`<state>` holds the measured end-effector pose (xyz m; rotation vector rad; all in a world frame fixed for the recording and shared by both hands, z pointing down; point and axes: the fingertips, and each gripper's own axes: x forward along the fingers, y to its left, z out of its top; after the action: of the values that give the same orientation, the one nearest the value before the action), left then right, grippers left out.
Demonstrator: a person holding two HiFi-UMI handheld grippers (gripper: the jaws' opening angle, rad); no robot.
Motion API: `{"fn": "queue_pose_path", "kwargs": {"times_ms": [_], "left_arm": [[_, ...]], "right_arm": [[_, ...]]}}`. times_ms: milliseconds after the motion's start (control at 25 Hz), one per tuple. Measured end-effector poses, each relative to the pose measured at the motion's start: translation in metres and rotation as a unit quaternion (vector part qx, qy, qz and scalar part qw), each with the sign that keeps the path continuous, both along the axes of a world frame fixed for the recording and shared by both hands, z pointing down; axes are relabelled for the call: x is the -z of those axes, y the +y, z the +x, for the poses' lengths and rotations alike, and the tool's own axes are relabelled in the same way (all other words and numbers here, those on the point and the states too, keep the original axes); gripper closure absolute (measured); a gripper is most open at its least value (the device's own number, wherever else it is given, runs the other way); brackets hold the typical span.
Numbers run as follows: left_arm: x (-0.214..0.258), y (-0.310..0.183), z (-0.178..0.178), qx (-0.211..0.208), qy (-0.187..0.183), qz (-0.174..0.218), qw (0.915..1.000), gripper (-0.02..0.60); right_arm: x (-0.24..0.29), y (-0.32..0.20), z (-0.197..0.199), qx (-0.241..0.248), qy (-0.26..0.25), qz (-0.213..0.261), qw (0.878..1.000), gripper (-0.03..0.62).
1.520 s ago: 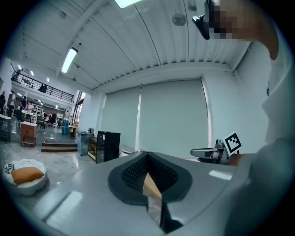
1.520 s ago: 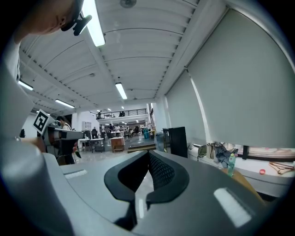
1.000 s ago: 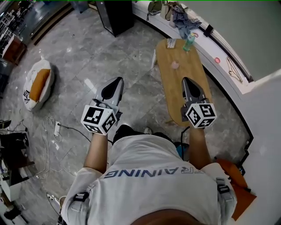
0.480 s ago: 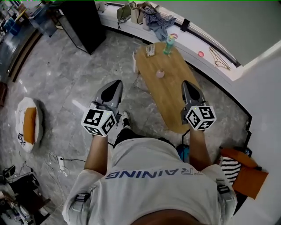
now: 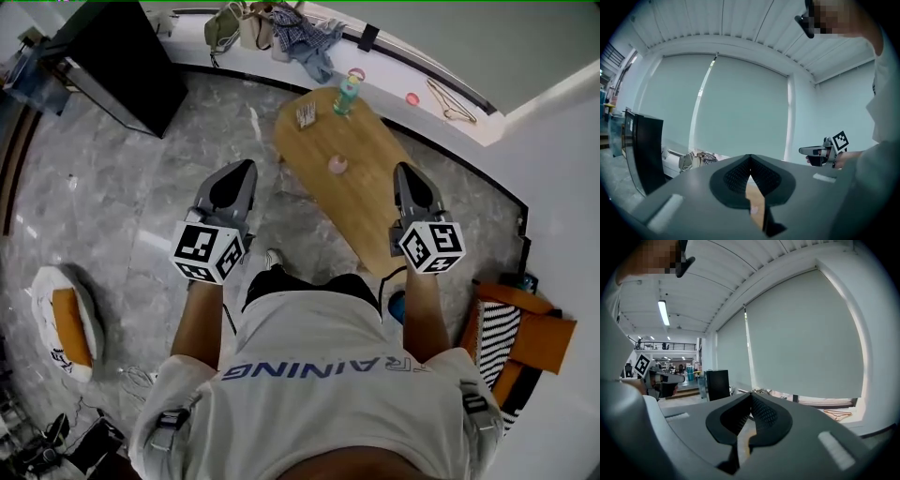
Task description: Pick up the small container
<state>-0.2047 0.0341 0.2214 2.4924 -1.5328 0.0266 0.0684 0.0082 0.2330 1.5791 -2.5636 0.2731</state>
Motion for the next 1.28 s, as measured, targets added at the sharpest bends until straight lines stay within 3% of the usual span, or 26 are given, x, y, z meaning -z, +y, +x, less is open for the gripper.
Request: {"fn": "queue_pose_path", "kwargs": {"times_ms": [160, 360, 920, 1280], "left_arm": [[-0.018, -0.025, 0.006, -0.026, 0.011, -0.017, 0.9995, 0.581], [-0.044, -0.047, 0.04, -0.051, 0.019, -0.05, 0.9973, 0.581], [-0.05, -0.098, 0.157, -0.037, -0.019, -0.053, 0.9977, 0.581], [-0.024, -0.115, 0.163, -0.061, -0.024, -0.024, 0.9976, 0.581]], "right_arm": [[-0.014, -0.018, -0.005, -0.013, 0.013, -0.018, 1.0, 0.58], [-0.033, -0.035, 0.013, -0.02, 0.013, -0.037, 0.999, 0.58], [-0.054, -0.083, 0.14, -0.01, -0.019, -0.034, 0.999, 0.58], [-0.042, -0.083, 0.129, -0.006, -0.032, -0.019, 0.999, 0.579]]}}
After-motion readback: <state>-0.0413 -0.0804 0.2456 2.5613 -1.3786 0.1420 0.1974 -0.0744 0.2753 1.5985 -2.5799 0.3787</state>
